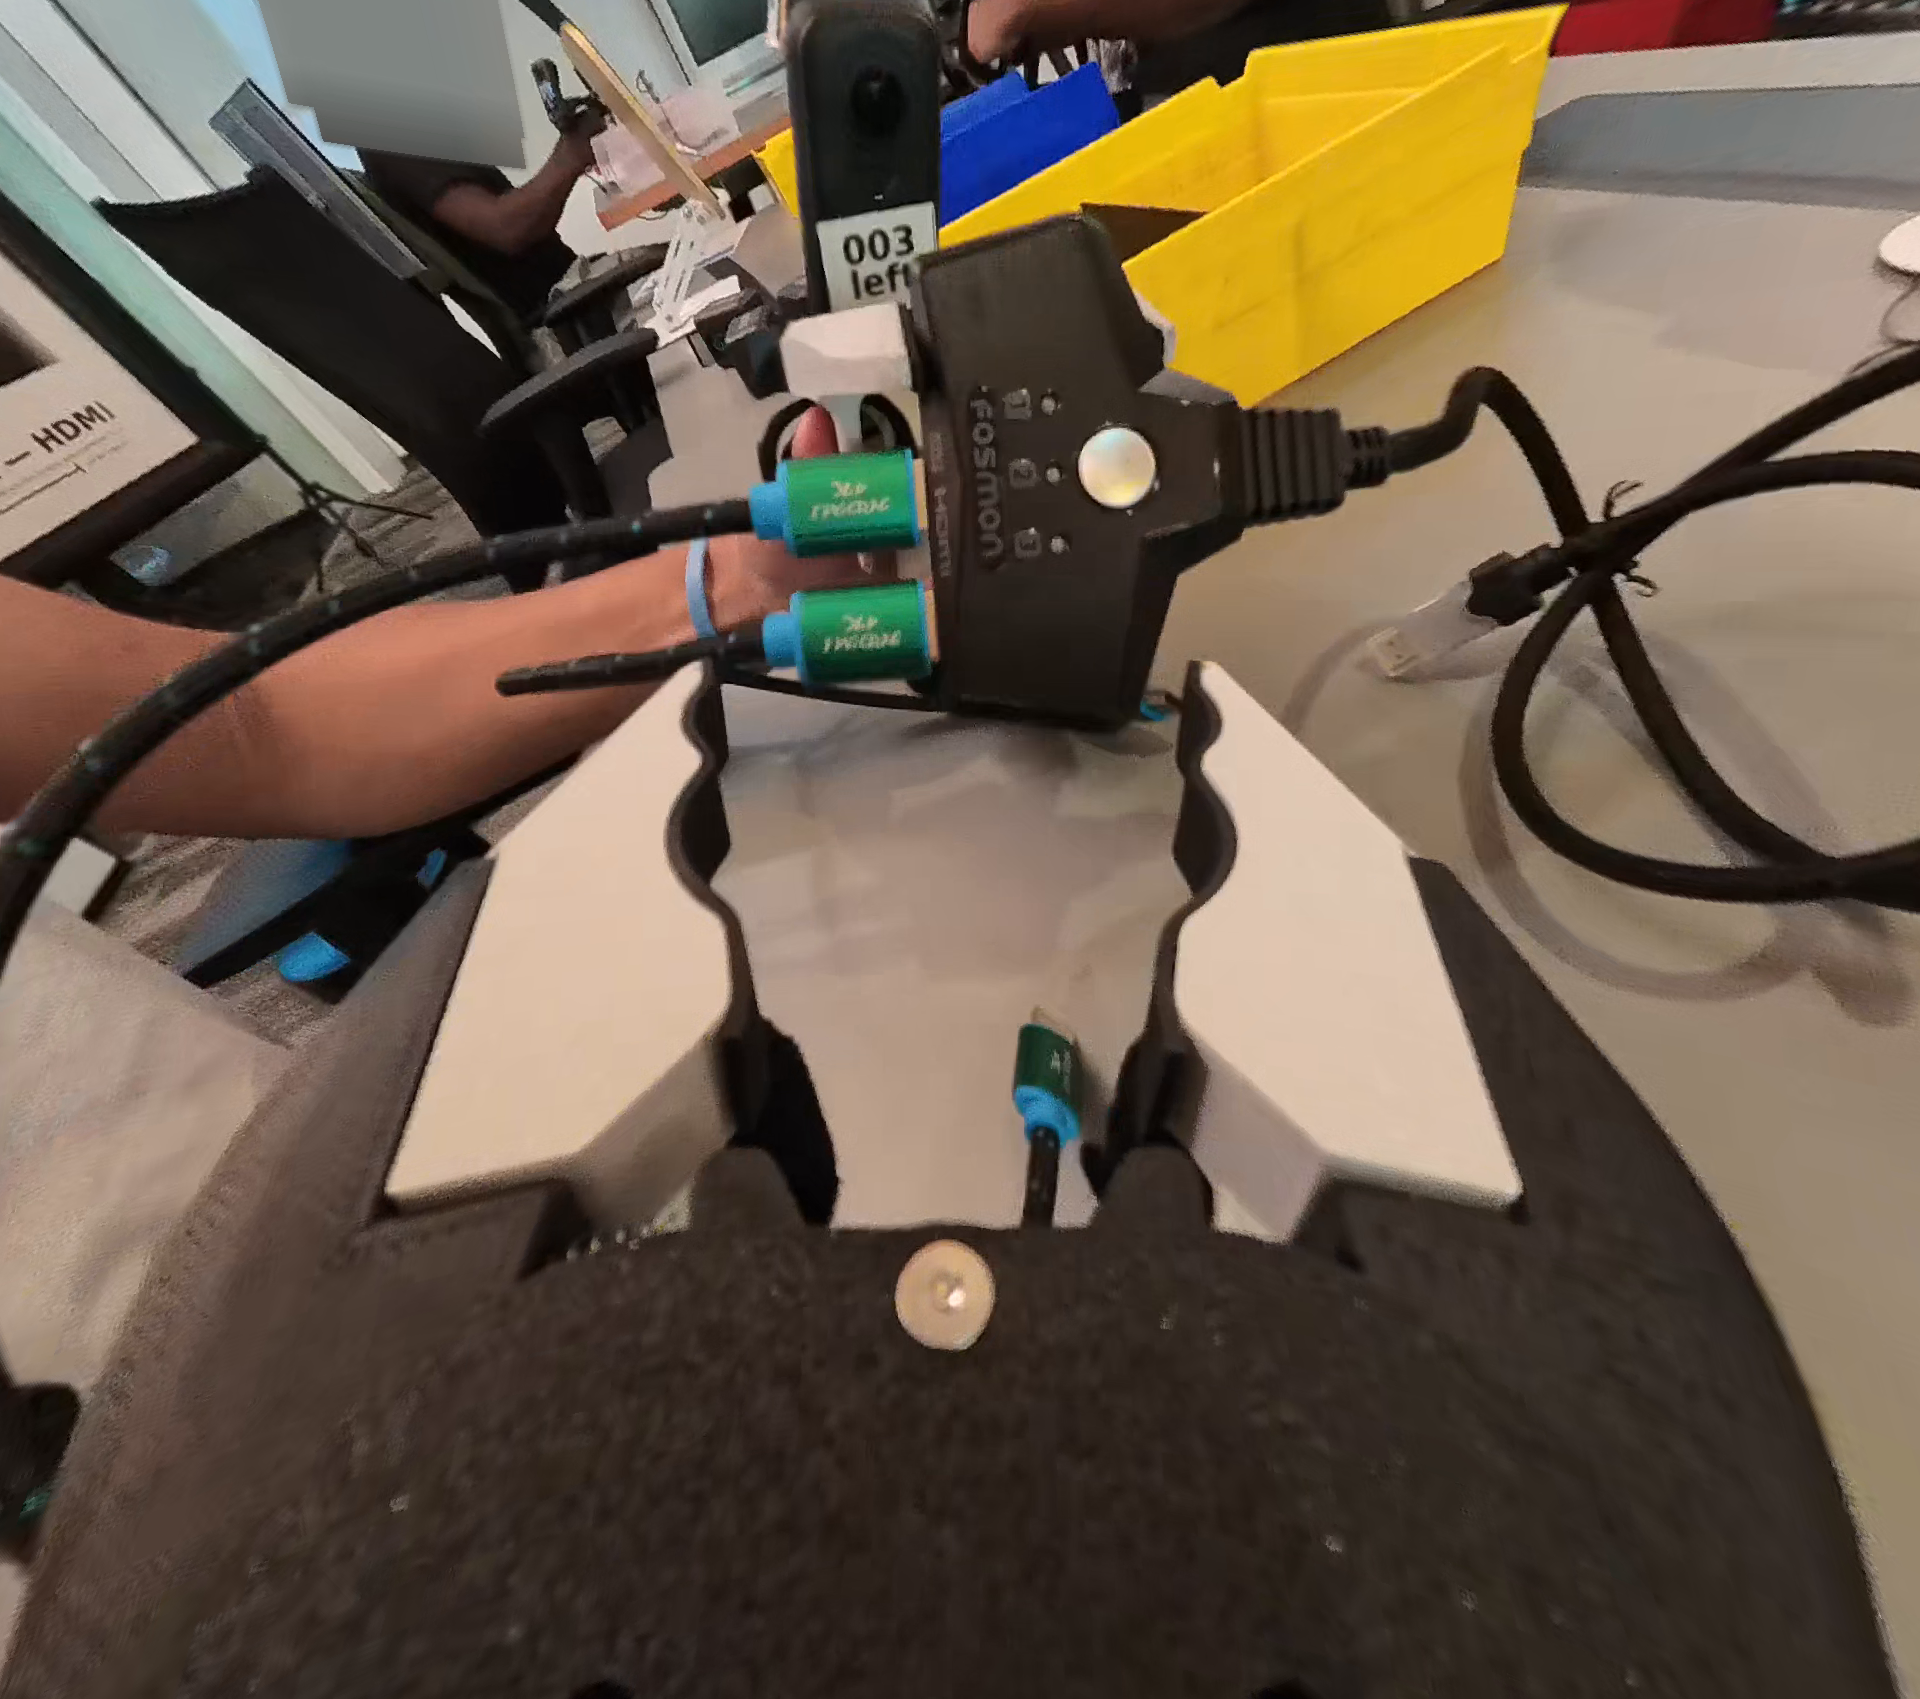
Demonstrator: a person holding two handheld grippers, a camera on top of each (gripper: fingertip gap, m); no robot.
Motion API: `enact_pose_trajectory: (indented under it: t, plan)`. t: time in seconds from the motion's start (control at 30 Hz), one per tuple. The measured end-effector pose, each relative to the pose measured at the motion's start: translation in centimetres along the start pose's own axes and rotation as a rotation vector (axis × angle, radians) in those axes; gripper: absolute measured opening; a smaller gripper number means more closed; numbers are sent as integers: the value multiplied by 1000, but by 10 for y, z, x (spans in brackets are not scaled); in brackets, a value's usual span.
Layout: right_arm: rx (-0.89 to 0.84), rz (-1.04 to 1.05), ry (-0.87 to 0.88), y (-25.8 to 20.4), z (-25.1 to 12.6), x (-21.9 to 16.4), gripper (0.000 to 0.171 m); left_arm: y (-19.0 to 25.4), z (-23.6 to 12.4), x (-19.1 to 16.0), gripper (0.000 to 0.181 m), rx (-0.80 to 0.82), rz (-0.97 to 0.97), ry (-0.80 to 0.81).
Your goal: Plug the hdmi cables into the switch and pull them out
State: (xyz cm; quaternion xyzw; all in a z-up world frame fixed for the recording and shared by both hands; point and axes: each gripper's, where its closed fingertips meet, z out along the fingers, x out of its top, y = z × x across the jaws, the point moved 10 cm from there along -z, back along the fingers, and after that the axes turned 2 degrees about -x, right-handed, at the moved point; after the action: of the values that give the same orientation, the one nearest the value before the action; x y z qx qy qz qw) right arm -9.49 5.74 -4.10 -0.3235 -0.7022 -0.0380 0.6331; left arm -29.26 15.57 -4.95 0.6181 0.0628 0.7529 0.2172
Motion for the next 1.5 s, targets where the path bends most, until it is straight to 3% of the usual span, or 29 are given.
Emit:
enact_pose_trajectory:
  t: [0.23,0.83,0.87,0.9,0.97,1.13,1.37,1.5]
  plan:
    - [-105,-121,-33,-8,15,0,82,6,9,-5,48,24,31,-72]
    - [-101,-38,-73,-3,13,-10,71,7,20,-13,50,84,54,-127]
    - [-57,-51,-84,-6,11,-10,38,2,19,-13,50,166,62,-115]
    - [14,-30,-93,-11,11,-9,0,0,17,-11,49,128,43,-100]
    - [15,10,-18,-11,14,-8,0,-3,13,-7,48,160,54,-102]
    - [4,-69,-47,-8,10,-8,4,-6,15,-11,48,147,51,-101]
    - [-52,-105,-22,6,-15,2,43,3,22,-13,48,255,148,-129]
    - [-28,-5,-41,9,-9,-3,49,8,29,-15,48,322,243,-198]
